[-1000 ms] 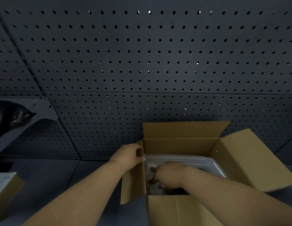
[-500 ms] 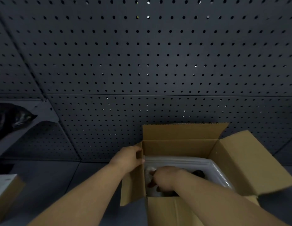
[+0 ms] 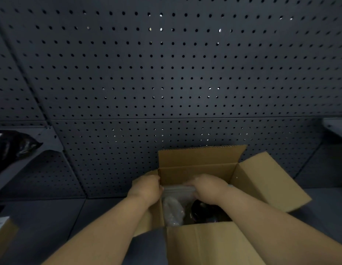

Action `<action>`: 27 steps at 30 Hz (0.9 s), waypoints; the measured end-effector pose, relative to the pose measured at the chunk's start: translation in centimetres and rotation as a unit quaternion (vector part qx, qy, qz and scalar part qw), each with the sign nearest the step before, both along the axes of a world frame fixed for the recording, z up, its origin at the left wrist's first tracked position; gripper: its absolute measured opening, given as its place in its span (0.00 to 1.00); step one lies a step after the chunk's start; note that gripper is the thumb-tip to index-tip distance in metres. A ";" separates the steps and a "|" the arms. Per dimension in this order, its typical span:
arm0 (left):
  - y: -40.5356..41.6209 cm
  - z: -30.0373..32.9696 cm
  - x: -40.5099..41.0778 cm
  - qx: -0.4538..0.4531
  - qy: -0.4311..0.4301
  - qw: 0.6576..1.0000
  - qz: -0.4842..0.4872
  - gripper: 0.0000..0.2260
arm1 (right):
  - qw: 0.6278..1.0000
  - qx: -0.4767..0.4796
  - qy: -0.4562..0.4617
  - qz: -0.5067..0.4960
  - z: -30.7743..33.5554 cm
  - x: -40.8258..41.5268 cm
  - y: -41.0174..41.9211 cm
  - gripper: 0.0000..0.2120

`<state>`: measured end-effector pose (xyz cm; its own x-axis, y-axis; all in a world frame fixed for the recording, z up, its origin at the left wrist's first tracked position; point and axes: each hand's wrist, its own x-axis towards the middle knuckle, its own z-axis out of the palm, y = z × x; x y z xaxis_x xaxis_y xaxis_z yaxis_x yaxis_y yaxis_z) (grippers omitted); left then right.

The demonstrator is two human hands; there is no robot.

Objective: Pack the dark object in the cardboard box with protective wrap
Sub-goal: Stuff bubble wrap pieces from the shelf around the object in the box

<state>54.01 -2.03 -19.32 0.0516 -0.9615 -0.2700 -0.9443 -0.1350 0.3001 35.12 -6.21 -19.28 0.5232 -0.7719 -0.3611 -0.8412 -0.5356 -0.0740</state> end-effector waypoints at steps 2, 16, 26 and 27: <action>0.1 -0.3 0.0 0.004 -0.012 1.000 -0.010 0.14 | 1.000 -0.011 -0.013 -0.027 0.5 -1.1 0.3 0.26; 1.9 3.7 -4.1 -0.208 -0.151 0.962 -0.089 0.17 | 0.972 -0.138 -0.061 -0.180 3.6 -6.2 3.1 0.22; 2.3 8.4 -12.5 -0.315 -0.150 0.930 -0.119 0.17 | 0.953 -0.223 -0.070 -0.193 8.4 -11.7 4.7 0.19; 2.4 8.8 -13.6 -0.319 -0.147 0.929 -0.118 0.17 | 0.951 -0.231 -0.071 -0.195 8.9 -12.6 4.9 0.19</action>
